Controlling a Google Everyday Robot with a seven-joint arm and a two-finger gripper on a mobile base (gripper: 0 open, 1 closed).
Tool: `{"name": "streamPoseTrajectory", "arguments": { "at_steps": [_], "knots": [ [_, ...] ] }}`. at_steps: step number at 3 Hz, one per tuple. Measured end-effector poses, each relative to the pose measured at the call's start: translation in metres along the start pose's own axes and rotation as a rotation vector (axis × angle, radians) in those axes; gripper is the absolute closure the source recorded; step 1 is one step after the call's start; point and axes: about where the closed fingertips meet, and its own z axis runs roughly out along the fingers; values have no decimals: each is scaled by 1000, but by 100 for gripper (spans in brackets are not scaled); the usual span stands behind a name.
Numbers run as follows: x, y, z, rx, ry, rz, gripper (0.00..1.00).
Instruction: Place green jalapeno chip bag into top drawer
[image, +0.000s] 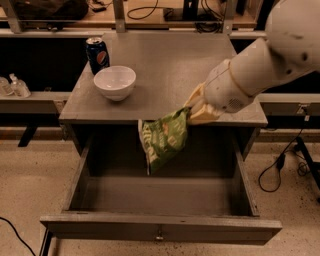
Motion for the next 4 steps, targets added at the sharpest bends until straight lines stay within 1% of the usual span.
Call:
{"name": "streamPoseTrajectory", "arguments": {
  "at_steps": [1, 2, 3, 4],
  "knots": [
    [7, 11, 11, -29, 3, 34, 100],
    [22, 22, 28, -69, -11, 130, 100],
    [48, 50, 58, -107, -34, 276, 100],
    [84, 81, 94, -136, -89, 447, 100]
  ]
}}
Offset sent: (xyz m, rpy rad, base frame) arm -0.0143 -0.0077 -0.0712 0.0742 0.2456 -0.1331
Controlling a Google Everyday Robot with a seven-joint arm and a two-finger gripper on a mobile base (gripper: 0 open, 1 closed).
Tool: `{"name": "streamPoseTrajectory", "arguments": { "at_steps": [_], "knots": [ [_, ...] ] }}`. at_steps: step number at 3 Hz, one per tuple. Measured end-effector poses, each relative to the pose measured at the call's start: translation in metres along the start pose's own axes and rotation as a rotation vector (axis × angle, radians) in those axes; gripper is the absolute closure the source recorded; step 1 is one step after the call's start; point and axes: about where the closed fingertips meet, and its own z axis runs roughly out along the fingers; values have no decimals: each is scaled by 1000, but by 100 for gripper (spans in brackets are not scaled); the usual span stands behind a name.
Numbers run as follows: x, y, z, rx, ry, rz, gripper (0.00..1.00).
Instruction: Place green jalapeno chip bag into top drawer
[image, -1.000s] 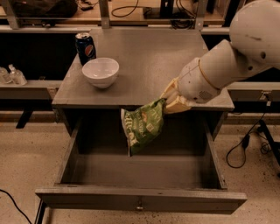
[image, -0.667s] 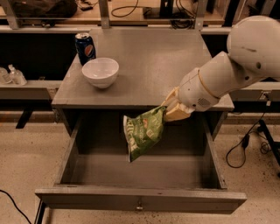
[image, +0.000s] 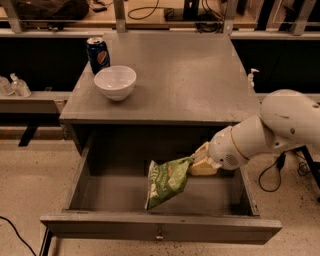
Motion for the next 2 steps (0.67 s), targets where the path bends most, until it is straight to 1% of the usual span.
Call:
{"name": "streamPoseTrajectory", "arguments": {
  "at_steps": [1, 2],
  "knots": [
    [31, -3, 21, -9, -13, 124, 100],
    [47, -17, 34, -17, -49, 210, 85]
  ]
}}
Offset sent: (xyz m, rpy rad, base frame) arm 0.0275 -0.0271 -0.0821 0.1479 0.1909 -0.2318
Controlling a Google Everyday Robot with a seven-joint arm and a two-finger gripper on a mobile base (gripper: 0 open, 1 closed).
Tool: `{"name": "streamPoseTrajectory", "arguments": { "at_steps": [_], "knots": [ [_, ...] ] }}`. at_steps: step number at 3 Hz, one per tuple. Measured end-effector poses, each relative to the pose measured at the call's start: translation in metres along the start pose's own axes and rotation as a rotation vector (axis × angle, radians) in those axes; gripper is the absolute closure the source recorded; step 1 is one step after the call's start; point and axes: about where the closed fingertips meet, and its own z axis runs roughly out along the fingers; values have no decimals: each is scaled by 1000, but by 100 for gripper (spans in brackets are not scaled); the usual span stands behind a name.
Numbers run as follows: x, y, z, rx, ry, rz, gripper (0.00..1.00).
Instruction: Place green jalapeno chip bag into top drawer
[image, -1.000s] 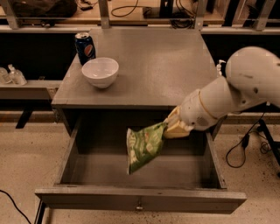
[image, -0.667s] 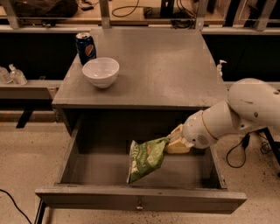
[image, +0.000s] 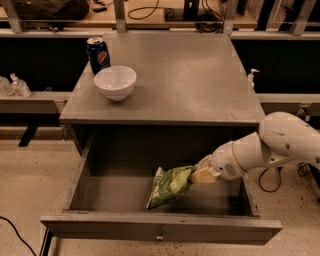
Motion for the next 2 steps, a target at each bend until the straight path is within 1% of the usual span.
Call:
{"name": "streamPoseTrajectory", "arguments": {
  "at_steps": [1, 2],
  "knots": [
    [4, -17, -4, 26, -62, 58, 62],
    [3, -16, -2, 22, -60, 56, 39]
  ]
}}
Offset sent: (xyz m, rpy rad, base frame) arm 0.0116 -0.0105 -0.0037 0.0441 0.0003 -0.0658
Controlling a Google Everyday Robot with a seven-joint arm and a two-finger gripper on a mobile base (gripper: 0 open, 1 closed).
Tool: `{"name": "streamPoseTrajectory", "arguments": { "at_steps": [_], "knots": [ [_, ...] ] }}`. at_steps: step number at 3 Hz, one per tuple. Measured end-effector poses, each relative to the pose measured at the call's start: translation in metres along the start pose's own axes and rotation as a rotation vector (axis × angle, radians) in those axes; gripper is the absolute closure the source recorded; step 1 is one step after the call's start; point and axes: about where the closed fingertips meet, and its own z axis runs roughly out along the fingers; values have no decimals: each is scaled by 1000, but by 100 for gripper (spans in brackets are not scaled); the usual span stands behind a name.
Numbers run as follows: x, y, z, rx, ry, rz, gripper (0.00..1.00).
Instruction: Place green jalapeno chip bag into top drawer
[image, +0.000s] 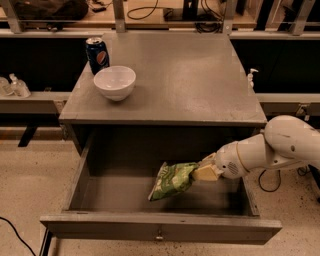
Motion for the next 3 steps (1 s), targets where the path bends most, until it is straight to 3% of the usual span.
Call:
{"name": "streamPoseTrajectory", "arguments": {
  "at_steps": [1, 2, 3],
  "knots": [
    [0, 1, 2, -3, 1, -1, 15],
    [1, 3, -3, -25, -1, -5, 0],
    [2, 18, -37, -35, -23, -29, 0]
  ]
}}
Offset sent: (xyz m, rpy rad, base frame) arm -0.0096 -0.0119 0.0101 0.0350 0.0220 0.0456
